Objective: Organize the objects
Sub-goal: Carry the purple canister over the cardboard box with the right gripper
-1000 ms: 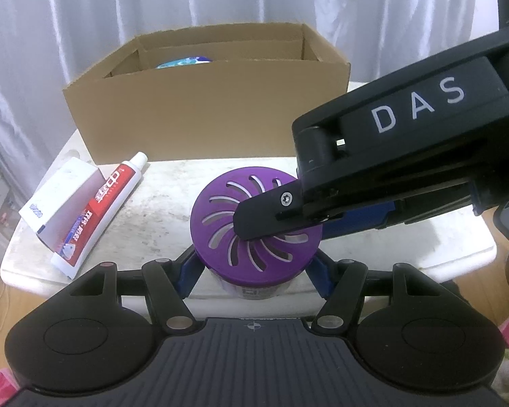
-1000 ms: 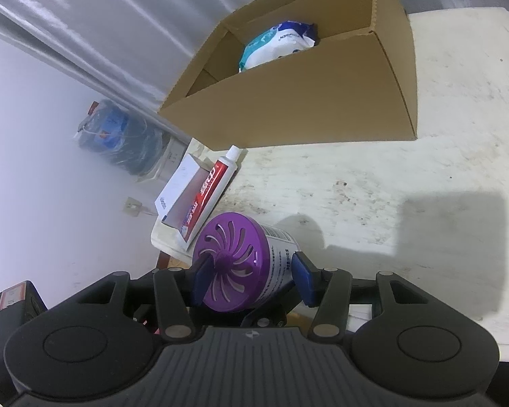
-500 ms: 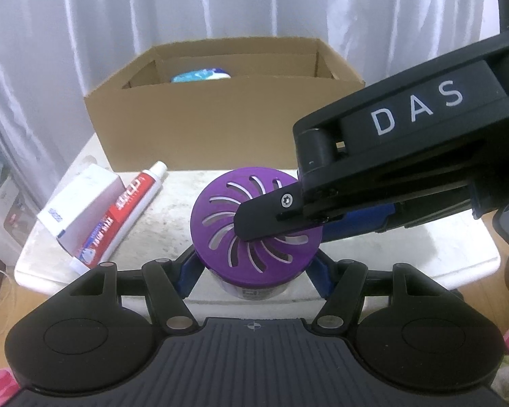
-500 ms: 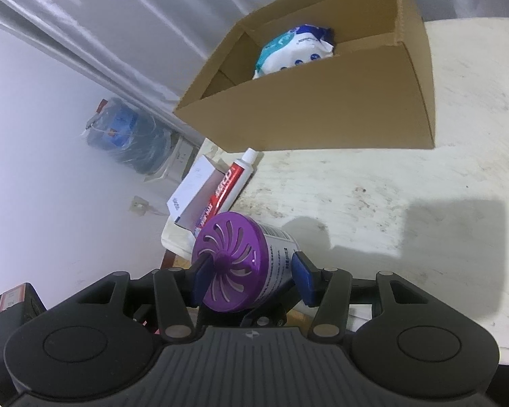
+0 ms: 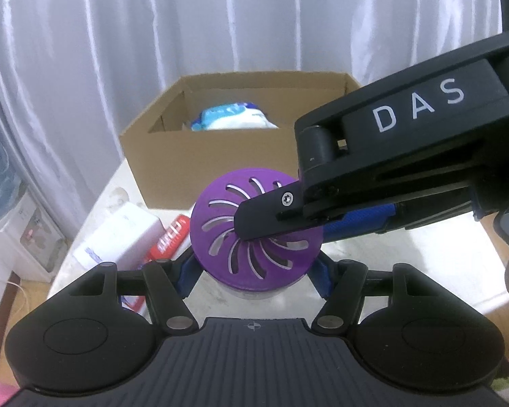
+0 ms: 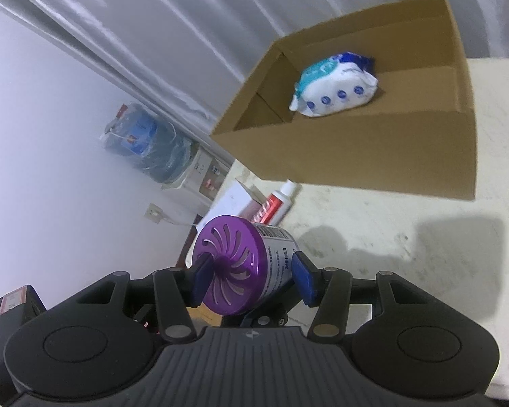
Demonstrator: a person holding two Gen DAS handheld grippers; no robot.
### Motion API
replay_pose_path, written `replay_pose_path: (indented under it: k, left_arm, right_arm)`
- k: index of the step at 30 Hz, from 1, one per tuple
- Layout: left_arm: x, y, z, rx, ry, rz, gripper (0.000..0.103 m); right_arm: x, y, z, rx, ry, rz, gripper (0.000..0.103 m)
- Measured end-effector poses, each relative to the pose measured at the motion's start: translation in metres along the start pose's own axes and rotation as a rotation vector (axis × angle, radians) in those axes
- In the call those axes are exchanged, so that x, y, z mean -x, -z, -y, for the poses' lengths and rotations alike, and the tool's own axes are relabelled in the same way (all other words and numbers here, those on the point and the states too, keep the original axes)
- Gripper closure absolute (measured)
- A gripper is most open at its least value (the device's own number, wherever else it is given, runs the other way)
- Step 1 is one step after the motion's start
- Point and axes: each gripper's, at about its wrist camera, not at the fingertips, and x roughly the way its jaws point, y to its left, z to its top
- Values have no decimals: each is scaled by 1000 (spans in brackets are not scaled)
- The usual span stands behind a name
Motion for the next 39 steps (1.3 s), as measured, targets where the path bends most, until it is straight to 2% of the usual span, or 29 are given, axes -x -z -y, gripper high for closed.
replay_pose_path:
  k: [19,39]
  left_arm:
    - [-5,-21,-13,10,-26,5,38]
    - [-1,-34,-17,15,-34,5,38]
  right_arm:
    - [-22,-40,-15,6,-29,-6,48]
    - [-31,-55,-15,8,-38,-3,48]
